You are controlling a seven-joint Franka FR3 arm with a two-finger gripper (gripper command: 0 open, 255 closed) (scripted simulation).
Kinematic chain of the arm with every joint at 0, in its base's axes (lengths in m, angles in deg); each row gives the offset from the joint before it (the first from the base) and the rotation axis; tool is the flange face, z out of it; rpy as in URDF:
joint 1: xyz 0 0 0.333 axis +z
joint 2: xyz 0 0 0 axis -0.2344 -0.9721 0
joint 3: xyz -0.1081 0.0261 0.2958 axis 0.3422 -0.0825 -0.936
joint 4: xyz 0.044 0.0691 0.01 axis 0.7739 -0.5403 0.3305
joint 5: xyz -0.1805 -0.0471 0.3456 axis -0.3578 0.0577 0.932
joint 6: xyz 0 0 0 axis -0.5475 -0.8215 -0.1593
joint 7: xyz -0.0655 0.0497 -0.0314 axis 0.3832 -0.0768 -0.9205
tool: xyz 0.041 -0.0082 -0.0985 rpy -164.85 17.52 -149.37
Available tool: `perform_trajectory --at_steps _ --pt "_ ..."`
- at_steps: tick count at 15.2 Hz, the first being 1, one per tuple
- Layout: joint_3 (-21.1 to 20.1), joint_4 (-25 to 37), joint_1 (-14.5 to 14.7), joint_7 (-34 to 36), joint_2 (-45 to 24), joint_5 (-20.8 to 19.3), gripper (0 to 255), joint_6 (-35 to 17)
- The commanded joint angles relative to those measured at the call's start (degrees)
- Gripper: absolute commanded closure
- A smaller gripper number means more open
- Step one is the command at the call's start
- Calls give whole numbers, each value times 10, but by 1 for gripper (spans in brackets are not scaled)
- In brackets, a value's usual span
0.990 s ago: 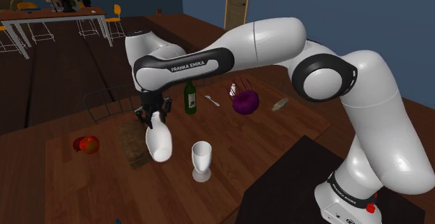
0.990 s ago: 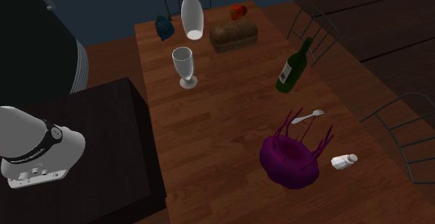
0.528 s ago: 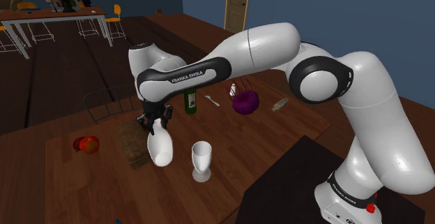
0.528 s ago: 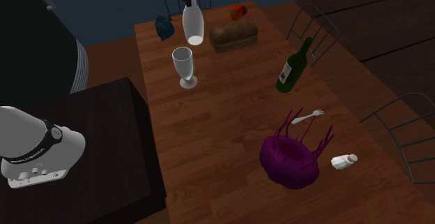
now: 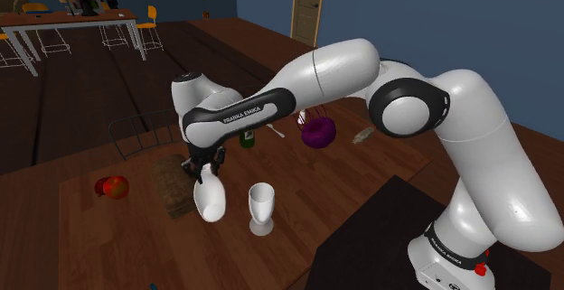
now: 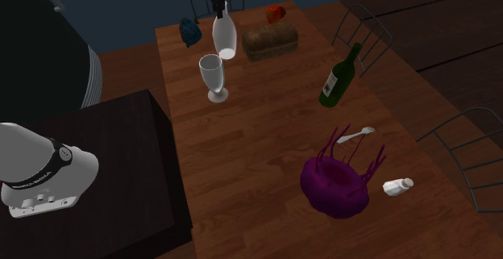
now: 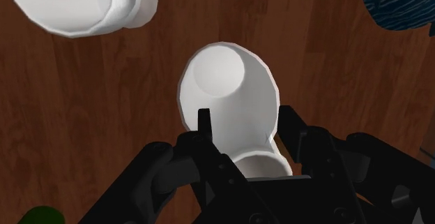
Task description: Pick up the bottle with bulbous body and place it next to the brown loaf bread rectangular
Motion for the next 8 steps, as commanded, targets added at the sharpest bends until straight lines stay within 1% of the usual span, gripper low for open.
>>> perform_trajectory --at_steps 1,8 --pt "1 -2 0 0 -8 -1 255 -11" --pt "3 -9 2 1 -36 -3 255 -46"
